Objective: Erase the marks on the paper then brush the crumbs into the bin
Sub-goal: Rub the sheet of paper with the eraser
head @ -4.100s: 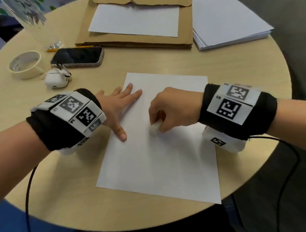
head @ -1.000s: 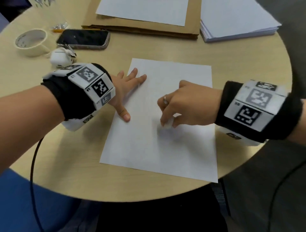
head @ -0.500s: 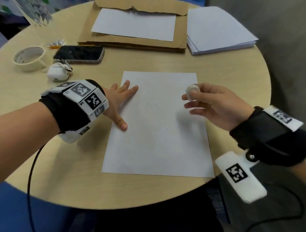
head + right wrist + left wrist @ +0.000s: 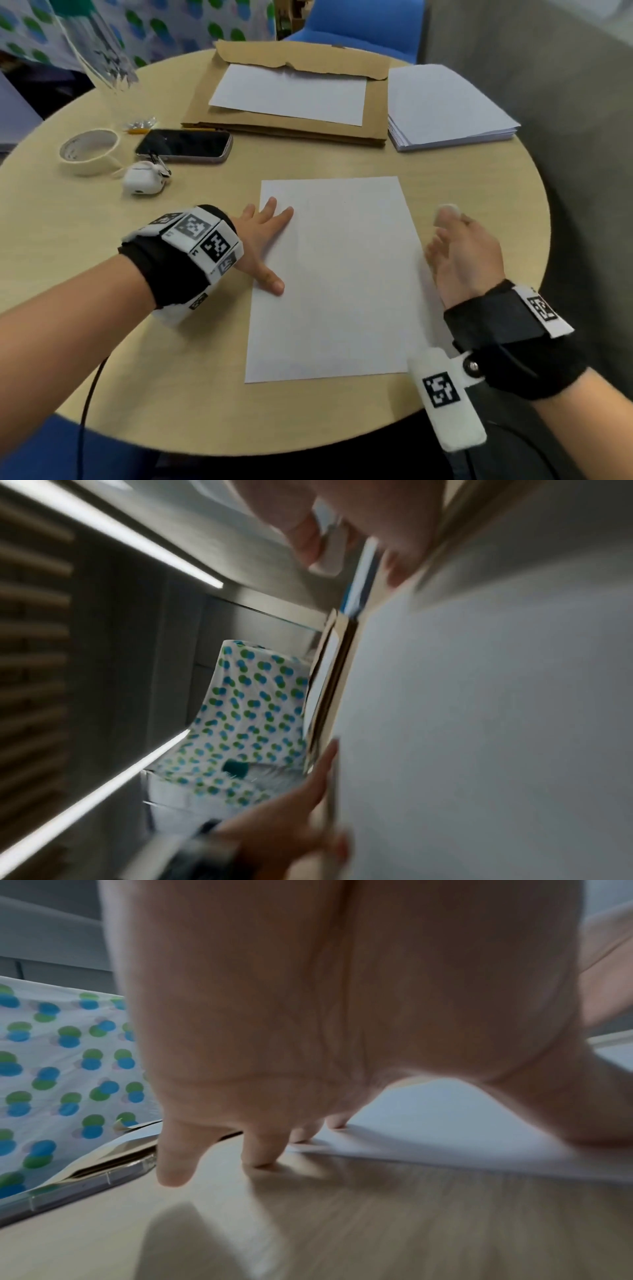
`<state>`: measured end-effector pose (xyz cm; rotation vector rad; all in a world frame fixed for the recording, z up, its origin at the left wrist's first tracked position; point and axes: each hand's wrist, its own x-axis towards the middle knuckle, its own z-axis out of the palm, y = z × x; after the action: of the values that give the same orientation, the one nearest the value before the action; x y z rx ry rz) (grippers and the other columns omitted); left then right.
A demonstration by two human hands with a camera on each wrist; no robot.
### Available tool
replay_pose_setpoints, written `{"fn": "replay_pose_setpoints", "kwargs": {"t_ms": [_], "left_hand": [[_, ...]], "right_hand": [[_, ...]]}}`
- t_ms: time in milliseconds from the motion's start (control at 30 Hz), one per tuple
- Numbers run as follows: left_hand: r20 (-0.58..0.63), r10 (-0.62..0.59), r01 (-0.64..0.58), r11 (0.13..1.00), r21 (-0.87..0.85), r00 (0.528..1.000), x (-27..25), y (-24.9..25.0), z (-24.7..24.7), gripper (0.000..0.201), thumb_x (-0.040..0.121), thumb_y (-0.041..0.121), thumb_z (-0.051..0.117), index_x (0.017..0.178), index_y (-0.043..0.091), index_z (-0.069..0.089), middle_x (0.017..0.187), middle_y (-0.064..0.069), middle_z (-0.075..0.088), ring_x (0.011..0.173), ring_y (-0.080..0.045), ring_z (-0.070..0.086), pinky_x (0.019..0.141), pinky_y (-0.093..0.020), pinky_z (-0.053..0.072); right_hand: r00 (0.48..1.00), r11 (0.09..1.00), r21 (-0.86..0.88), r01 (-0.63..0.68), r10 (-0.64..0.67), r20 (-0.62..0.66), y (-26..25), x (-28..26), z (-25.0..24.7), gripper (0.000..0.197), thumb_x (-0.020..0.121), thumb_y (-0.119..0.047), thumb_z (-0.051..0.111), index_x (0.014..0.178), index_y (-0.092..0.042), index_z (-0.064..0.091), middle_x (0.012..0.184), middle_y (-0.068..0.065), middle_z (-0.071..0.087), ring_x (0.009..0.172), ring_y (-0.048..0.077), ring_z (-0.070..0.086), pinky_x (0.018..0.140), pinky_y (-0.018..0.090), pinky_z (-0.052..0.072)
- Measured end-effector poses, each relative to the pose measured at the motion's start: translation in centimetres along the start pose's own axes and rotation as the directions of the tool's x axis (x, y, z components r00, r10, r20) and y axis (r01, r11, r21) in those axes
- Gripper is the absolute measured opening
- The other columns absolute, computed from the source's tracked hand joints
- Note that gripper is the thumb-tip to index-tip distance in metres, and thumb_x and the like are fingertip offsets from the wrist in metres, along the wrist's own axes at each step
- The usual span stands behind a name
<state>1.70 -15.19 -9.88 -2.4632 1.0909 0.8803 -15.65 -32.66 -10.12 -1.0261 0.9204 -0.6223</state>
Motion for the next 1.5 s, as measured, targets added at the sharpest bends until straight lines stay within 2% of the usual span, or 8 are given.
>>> {"fn": "replay_pose_setpoints", "kwargs": {"t_ms": [67,233,467,667,767,1067,1233,1500], "left_hand": [[-0.008,-0.008,0.008,1.000,-0.011,1.000,-0.2,0.2,0.0,0.128,0.066,0.064,0.068,0.144,0.028,-0.026,0.154,0.000,-0.029,0.145,-0.029,-0.014,0.114,-0.053,0.007],[-0.025,-0.054,0.053,0.998,-0.023,0.998,-0.7,1.0,0.3,0.124,0.069,0.065,0.064,0.146,0.023,-0.024,0.154,-0.007,-0.027,0.145,-0.032,-0.013,0.113,-0.053,0.010],[0.019,-0.097,0.098,0.993,-0.066,0.995,-1.5,1.4,1.5,0.125,0.063,0.078,0.056,0.142,0.030,-0.028,0.152,-0.011,-0.029,0.144,-0.037,-0.010,0.113,-0.061,0.011],[-0.068,-0.112,0.112,0.994,-0.001,0.991,-2.9,1.9,0.2,0.097,0.073,0.078,0.043,0.148,0.031,0.002,0.156,-0.004,0.013,0.144,-0.031,0.010,0.106,-0.067,0.016],[-0.176,-0.015,0.001,0.997,-0.076,0.984,-1.6,1.1,-1.5,0.101,0.075,0.064,0.060,0.150,0.029,0.001,0.159,0.002,-0.003,0.146,-0.025,-0.006,0.112,-0.059,0.009],[-0.080,0.169,-0.175,0.982,-0.066,0.982,0.8,0.5,-1.4,0.123,0.068,0.047,0.077,0.148,0.025,-0.014,0.156,0.003,-0.021,0.145,-0.021,-0.013,0.118,-0.041,0.003],[-0.086,0.179,-0.181,0.983,-0.021,0.980,0.8,0.9,-1.5,0.114,0.066,0.046,0.079,0.150,0.029,0.003,0.158,-0.001,-0.011,0.146,-0.030,-0.005,0.118,-0.047,0.012],[-0.062,0.178,-0.178,0.984,-0.003,0.982,1.1,0.6,-1.4,0.125,0.069,0.050,0.075,0.147,0.021,-0.018,0.156,-0.001,-0.023,0.145,-0.028,-0.013,0.116,-0.047,0.005]], "right_hand": [[0.954,0.979,0.090,-0.185,0.157,0.254,0.7,-1.5,0.5,0.008,0.081,-0.018,0.065,0.077,-0.017,0.059,0.091,-0.002,0.059,0.081,0.012,0.059,0.073,0.024,0.050],[0.547,0.815,-0.182,-0.550,0.517,0.658,3.8,-5.3,1.2,0.007,0.069,-0.011,0.071,0.076,-0.011,0.069,0.109,0.013,0.068,0.094,0.023,0.069,0.086,0.034,0.054],[0.985,0.987,0.042,-0.155,0.152,0.076,-0.7,2.5,0.6,0.011,0.089,-0.010,0.056,0.079,-0.014,0.056,0.092,0.001,0.052,0.088,0.015,0.050,0.070,0.023,0.044],[0.937,0.990,-0.070,-0.123,0.139,0.321,-2.6,3.5,3.2,0.010,0.088,-0.002,0.054,0.081,-0.007,0.057,0.077,0.005,0.055,0.066,0.015,0.060,0.058,0.019,0.055],[0.824,0.932,-0.363,-0.020,0.221,0.521,-1.9,2.3,5.6,0.003,0.087,-0.002,0.058,0.090,-0.003,0.060,0.076,0.009,0.059,0.059,0.014,0.063,0.057,0.019,0.055],[0.827,0.178,-0.842,0.509,0.172,0.536,-0.7,1.5,11.1,0.008,0.074,-0.013,0.069,0.077,-0.006,0.068,0.064,0.004,0.064,0.066,0.020,0.067,0.072,0.031,0.056],[0.773,0.183,-0.818,0.546,0.267,0.576,1.0,-0.9,12.7,0.025,0.072,-0.008,0.068,0.053,-0.016,0.054,0.028,-0.006,0.050,0.044,0.011,0.057,0.053,0.020,0.049],[0.903,0.290,-0.891,0.350,0.149,0.403,0.0,1.7,11.5,0.018,0.071,-0.019,0.072,0.081,-0.003,0.072,0.066,0.006,0.065,0.068,0.020,0.063,0.069,0.030,0.054]]}}
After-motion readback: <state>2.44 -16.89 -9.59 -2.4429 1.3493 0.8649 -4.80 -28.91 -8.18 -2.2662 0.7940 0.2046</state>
